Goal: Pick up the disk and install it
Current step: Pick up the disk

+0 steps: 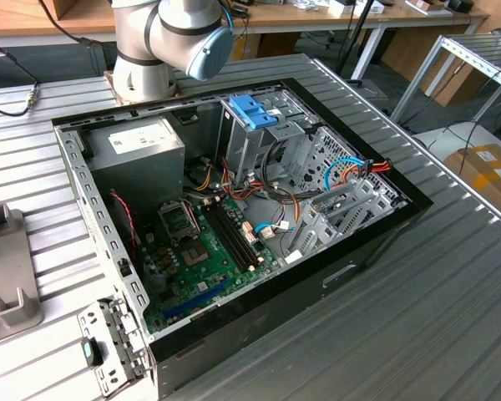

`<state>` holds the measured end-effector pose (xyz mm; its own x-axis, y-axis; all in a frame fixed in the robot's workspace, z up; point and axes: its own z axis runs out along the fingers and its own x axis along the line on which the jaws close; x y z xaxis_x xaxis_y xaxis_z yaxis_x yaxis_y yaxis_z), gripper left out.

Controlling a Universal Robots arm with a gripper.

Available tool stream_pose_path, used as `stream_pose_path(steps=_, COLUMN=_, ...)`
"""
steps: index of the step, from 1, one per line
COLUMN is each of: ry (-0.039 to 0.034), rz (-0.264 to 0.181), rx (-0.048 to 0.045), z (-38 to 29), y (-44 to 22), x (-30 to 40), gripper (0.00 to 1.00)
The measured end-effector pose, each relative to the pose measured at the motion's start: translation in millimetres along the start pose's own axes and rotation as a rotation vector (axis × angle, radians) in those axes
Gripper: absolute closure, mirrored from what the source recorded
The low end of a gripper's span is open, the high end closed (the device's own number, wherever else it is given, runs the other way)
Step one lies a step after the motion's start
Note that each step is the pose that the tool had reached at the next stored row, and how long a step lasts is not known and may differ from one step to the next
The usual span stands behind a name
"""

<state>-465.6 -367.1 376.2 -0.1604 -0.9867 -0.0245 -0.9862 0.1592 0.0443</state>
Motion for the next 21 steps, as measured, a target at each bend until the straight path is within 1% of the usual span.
stream_pose_path(steps=1, ry=0.0000, rz=0.000, rx=0.0000, z=0.0, y=0.0, x=0.0, gripper=0.77)
stream_pose_path(steps=3, ry=0.0000, rz=0.000, rx=0.0000, z=0.0, y=-0.1, x=0.0, gripper=0.77)
stream_pose_path(steps=8, ry=0.0001, rz=0.000, rx=0.0000, z=-0.1, y=-0.1, x=0.0, gripper=0.47)
stream_pose_path(steps=9, ry=0.0000, rz=0.000, rx=0.0000, z=0.0, y=-0.1, x=0.0, gripper=0.47)
stream_pose_path(steps=10, ry=0.0001, rz=0.000, rx=0.0000, z=0.0, y=-0.2, x=0.0, gripper=0.40)
stream_pose_path(steps=16, ry=-0.0001, rz=0.000, rx=0.0002, z=0.4, y=-0.3, x=-0.2, gripper=0.40)
stream_pose_path(steps=21, ry=0.0001, rz=0.000, rx=0.0000, z=1.6, y=0.2, x=-2.8, gripper=0.40)
